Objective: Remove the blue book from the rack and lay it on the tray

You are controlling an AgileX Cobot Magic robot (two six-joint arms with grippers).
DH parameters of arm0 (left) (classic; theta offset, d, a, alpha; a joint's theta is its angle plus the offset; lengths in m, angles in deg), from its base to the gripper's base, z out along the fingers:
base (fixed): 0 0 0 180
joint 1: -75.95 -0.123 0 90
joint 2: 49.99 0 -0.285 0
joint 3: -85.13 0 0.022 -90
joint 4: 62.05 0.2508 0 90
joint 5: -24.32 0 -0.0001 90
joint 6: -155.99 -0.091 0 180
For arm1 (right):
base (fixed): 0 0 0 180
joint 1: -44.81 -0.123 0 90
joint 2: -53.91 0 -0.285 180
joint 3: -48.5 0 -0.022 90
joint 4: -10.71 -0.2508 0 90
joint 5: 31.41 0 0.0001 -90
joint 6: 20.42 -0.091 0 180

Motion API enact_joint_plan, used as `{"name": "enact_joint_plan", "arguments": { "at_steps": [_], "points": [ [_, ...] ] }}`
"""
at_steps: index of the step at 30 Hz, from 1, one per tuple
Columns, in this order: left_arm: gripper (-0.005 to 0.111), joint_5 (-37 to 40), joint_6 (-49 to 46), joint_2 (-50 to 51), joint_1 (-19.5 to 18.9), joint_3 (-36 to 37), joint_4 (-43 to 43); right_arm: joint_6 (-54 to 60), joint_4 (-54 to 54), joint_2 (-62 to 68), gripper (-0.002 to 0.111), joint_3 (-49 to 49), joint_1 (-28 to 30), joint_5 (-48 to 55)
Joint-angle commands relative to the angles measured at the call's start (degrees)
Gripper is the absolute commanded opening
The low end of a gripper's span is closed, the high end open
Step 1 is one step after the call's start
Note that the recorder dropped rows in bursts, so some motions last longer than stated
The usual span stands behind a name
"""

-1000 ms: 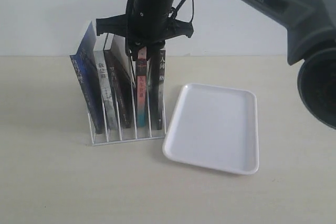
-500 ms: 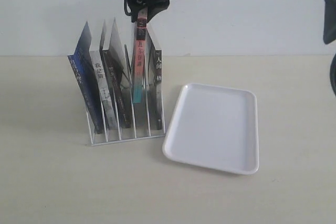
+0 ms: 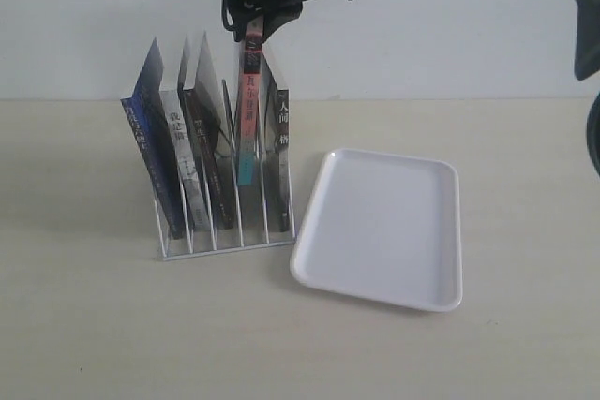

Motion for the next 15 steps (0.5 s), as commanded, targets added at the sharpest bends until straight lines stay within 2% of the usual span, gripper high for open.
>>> {"name": "enact_joint_plan", "arguments": {
  "at_steps": [1, 15],
  "points": [
    [0.004, -0.25, 0.00, -0.18, -0.11, -0.06, -0.23, 0.47, -0.71, -0.90, 0.000, 0.80, 0.04, -2.91],
    [0.004, -0.25, 0.00, -0.18, -0.11, -0.06, -0.23, 0.81, -0.82, 4.81, 0.000, 0.69, -0.85, -2.91]
  ]
}}
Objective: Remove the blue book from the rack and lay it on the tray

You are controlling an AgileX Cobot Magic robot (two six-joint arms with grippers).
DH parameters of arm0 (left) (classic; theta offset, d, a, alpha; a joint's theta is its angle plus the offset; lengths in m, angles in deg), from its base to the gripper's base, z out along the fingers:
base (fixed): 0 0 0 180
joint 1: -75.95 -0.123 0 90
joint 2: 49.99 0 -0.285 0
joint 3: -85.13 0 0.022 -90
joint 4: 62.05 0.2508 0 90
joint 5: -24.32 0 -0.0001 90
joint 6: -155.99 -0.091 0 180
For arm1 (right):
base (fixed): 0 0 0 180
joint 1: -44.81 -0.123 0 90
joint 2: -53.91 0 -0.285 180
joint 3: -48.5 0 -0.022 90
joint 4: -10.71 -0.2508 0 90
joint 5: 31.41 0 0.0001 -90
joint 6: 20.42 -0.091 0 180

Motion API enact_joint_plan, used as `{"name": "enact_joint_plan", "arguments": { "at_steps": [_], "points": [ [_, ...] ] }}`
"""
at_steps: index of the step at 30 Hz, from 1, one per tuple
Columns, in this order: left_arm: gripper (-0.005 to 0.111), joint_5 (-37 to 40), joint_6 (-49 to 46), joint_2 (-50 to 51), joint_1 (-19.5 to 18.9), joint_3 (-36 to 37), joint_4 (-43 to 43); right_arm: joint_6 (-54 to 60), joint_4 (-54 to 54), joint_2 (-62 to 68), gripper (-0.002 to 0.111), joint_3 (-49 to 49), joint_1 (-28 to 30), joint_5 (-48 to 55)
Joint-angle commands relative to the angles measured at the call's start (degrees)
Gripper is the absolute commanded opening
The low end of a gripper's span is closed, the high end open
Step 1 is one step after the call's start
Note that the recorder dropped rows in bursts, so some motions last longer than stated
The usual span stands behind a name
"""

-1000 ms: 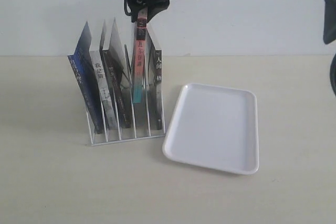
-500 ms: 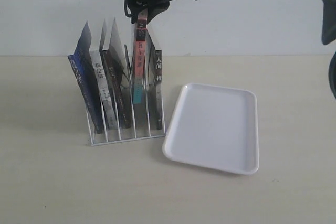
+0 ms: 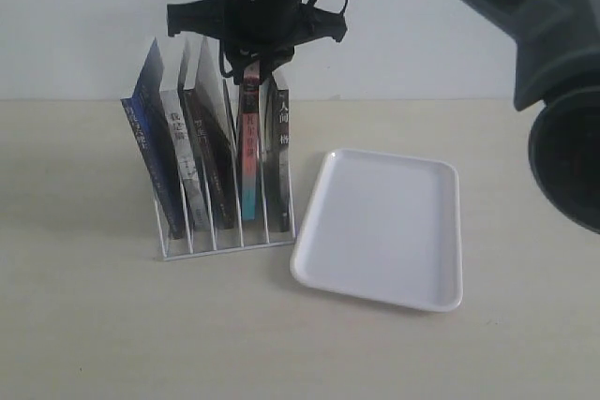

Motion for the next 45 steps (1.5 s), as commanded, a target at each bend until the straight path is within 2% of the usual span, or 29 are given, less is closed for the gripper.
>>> {"name": "enact_joint_plan", "arguments": {
  "at_steps": [1, 7, 9, 12, 14, 32, 34, 36, 39, 45],
  "points": [
    [0.004, -0.25, 0.00, -0.18, -0.11, -0.06, -0.23, 0.81, -0.13, -0.63, 0.000, 0.61, -0.96, -2.43],
    [0.004, -0.25, 0.00, -0.18, -0.11, -0.06, -0.23, 2.74, 0.14, -0.63, 0.003, 0.61, -1.05, -2.43],
    [0.004, -0.25, 0.00, -0.18, -0.11, -0.06, -0.23, 3.42, 0.14, -0.63, 0.012, 0.61, -1.05, -2.43],
    [0.004, -0.25, 0.00, -0.18, -0.11, -0.06, -0.23, 3.55, 0.14, -0.63, 0.031, 0.61, -1.05, -2.43],
    [0.004, -0.25, 0.00, -0.18, -0.11, -0.06, -0.23, 3.55, 0.02, -0.63, 0.037, 0.61, -1.05, -2.43],
    [0.004, -0.25, 0.00, -0.18, -0.11, -0.06, -0.23, 5.42, -1.07, -10.74, 0.035, 0.72, -1.05, -2.43],
    [0.004, -0.25, 0.00, -0.18, -0.11, -0.06, -0.23, 6.89, -2.06, -11.37, 0.022, 0.72, -1.05, -2.43],
    [0.004, -0.25, 0.00, -0.18, -0.11, -0.06, -0.23, 9.34, -4.15, -11.64, 0.000, 0.72, -1.05, -2.43],
    [0.004, -0.25, 0.00, -0.18, -0.11, -0.06, -0.23, 15.74, -11.31, -11.64, 0.000, 0.72, -1.05, -2.43],
    [0.004, -0.25, 0.00, -0.18, -0.11, -0.06, -0.23, 30.12, -40.60, -11.13, 0.000, 0.72, -3.62, -2.43]
  ]
}}
